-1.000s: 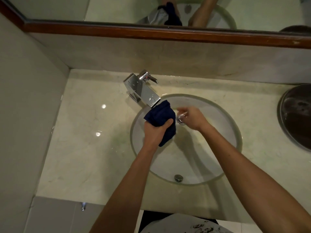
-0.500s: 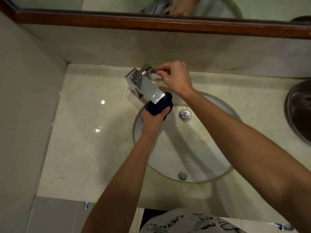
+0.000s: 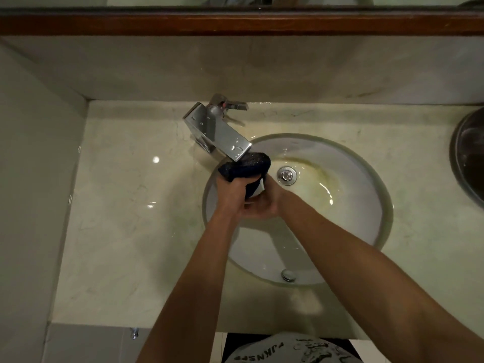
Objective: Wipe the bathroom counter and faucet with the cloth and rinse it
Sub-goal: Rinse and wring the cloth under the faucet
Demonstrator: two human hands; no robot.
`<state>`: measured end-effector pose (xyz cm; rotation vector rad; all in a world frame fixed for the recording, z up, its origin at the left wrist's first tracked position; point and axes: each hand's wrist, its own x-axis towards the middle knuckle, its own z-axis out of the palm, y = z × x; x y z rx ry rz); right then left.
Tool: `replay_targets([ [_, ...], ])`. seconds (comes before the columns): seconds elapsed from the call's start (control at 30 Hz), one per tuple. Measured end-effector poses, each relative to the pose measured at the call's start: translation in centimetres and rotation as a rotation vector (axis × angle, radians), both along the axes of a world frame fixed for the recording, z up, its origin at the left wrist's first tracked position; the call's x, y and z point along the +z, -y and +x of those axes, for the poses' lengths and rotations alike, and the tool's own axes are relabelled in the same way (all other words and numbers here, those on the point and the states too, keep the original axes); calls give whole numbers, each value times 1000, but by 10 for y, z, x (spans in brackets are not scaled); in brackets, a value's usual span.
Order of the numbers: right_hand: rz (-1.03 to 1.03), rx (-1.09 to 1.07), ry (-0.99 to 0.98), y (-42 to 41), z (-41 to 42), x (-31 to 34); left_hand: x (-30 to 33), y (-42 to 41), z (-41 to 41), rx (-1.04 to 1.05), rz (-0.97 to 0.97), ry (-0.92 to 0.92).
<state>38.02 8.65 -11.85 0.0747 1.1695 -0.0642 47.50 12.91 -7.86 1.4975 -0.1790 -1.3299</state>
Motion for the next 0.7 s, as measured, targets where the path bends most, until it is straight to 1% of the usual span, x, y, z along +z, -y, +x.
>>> replay_targets([
  [0.03, -9, -65, 109, -1, 4, -1, 2, -3, -2, 1, 17, 28],
  [0.1, -93, -104, 207, 1, 12, 4, 1, -13, -2, -41, 18, 95],
  [0.17, -179, -129, 183, 6, 21, -3, 4, -25, -1, -124, -15, 171],
  [0.23, -252, -183, 82, 12, 24, -16, 3, -38, 1, -229, -57, 227],
  [0.27, -275, -189, 68, 16, 22, -24, 2, -44, 2, -292, -83, 256],
  [0.3, -302, -182, 116, 19, 21, -27, 0, -51, 4, -345, -119, 291],
  [0.33, -361, -142, 121, 22, 20, -24, -3, -57, 8, -384, -160, 322],
  [0.4, -521, -68, -4, 29, 17, -22, -8, -66, 17, -433, -209, 339],
  [0.5, -914, 102, -210, 36, 13, -18, -5, -66, 24, -476, -153, 266],
  [0.57, -1092, 175, -223, 37, 11, -11, -8, -56, 23, -419, -49, 354],
  [0.6, -1164, 209, -226, 36, 11, -7, -10, -48, 22, -390, -31, 407],
  [0.7, -1343, 285, -202, 29, 16, 4, -17, -21, 12, -419, -69, 472],
])
